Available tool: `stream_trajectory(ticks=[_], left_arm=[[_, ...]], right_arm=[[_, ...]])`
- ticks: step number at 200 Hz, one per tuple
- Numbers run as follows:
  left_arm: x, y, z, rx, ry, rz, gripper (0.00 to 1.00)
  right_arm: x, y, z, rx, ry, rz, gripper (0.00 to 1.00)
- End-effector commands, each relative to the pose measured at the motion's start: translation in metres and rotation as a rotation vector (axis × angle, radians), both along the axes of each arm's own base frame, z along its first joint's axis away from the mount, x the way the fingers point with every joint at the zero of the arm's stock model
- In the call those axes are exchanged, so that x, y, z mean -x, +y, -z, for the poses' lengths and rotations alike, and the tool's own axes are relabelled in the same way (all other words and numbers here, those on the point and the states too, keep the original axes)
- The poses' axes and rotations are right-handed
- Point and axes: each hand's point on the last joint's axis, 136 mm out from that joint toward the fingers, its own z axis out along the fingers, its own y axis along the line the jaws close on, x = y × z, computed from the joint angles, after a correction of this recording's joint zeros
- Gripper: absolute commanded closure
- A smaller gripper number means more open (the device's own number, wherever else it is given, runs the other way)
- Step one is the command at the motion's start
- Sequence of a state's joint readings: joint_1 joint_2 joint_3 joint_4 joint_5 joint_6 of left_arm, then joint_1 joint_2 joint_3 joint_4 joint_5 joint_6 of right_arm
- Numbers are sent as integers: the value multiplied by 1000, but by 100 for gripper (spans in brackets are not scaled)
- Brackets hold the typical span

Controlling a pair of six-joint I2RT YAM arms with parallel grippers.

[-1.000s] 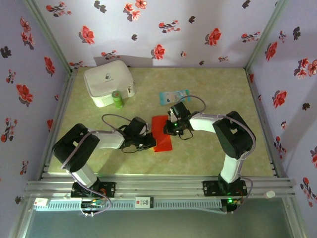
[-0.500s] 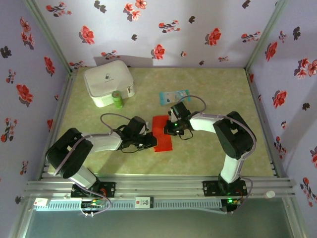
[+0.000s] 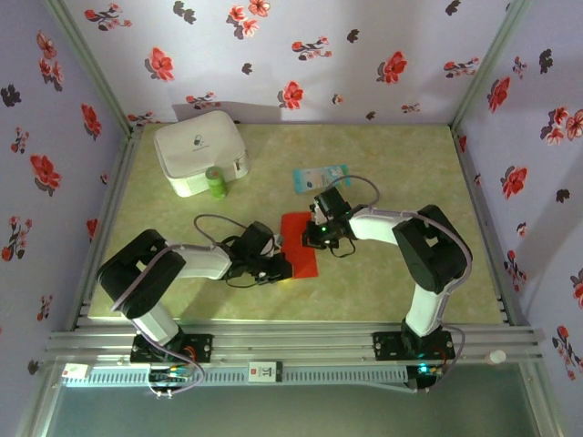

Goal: Fold a paper plane with a square sheet of paper (pick it up from the middle)
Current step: First fold the square sheet of paper in half at the center of the table.

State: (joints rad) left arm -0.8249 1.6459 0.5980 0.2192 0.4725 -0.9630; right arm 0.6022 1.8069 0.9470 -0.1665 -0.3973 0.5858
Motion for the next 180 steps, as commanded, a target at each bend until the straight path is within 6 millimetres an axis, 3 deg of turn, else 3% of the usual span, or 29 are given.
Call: stream_trajectory(ticks=[1, 35, 48, 79, 97, 138, 180], left_arm=[[31, 29, 29, -98, 88, 5, 91], [39, 31, 25, -87, 83, 13, 91], [36, 24, 10, -49, 52, 19, 91], [13, 7, -49, 102, -86, -1, 87], [-8, 9, -64, 116, -125, -34, 86], [-42, -3, -61, 100, -140, -31, 86], [-39, -21, -44, 128, -81, 6, 86]], right_arm=[[31, -49, 41, 223, 122, 41, 100], [31, -48, 40, 220, 119, 38, 100], [31, -47, 39, 213, 114, 30, 100], [30, -45, 35, 209, 98, -15, 100], [30, -41, 33, 203, 100, -44, 100], [29, -40, 28, 206, 99, -61, 100], [30, -41, 27, 208, 98, -69, 100]])
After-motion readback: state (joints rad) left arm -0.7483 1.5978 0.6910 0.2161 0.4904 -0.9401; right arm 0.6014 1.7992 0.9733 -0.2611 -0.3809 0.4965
